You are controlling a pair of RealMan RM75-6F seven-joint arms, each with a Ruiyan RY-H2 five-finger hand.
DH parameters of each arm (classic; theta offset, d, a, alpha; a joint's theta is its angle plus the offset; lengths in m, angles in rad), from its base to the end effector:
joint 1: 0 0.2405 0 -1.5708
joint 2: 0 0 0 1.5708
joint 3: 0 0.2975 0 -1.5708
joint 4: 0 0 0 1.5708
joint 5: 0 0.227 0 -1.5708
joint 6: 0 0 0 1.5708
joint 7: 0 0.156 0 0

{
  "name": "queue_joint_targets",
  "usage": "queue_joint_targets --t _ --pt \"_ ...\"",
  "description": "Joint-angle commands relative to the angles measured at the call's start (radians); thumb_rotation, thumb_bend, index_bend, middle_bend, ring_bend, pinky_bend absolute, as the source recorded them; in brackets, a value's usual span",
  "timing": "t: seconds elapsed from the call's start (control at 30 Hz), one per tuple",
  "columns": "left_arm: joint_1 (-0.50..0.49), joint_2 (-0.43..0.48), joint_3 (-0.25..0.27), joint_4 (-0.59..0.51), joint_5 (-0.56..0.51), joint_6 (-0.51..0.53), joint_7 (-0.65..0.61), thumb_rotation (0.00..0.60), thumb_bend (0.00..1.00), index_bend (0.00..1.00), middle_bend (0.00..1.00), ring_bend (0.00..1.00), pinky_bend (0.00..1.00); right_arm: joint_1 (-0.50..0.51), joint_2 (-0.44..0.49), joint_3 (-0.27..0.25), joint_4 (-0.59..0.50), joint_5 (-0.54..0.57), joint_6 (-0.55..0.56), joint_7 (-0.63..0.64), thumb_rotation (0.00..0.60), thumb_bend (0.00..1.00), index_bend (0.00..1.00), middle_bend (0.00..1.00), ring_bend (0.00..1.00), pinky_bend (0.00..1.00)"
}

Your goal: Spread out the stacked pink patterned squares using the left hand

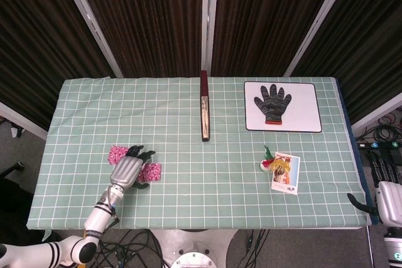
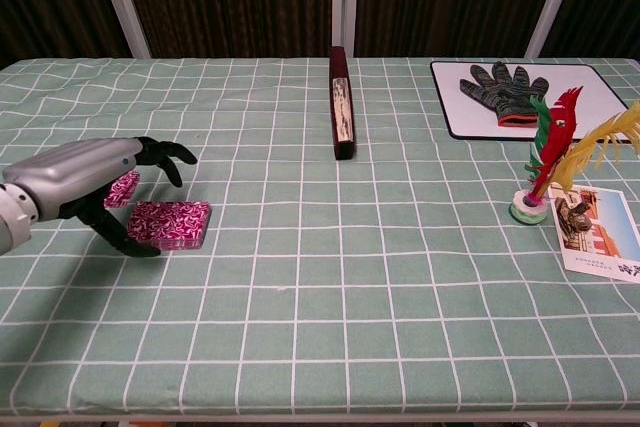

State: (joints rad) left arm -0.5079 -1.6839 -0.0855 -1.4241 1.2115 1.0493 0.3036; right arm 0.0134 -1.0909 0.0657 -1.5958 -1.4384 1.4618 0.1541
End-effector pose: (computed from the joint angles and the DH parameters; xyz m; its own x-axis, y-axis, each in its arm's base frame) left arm -0.2363 0.3047 -0.0842 0.3516 0.3532 0.8669 0.9279 -0.2543 -0.2728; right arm -0.3823 -0.1746 0.1771 0.2841 -0.0181 0.9586 -0.9510 0.1223 0.2841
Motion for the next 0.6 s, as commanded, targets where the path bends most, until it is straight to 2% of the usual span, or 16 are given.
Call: queue_joint_targets --t 0.03,0.6 --pt "-0.002 -0.008 0.0 0.004 0.002 0.006 0.01 0.6 0.1 0.16 0.29 0.04 0.07 0.001 -0.004 -0.001 0.014 0.004 -0.009 0.013 0.6 0.1 0.0 0.0 0.0 0.0" --pt "-0.004 -0.039 -0.006 0.049 -0.019 0.005 0.026 0.6 0.14 0.21 0.35 0.06 0.07 0.001 -0.009 0.003 0.043 0.01 -0.015 0.043 0.6 0.1 0.0 0.0 0.0 0.0"
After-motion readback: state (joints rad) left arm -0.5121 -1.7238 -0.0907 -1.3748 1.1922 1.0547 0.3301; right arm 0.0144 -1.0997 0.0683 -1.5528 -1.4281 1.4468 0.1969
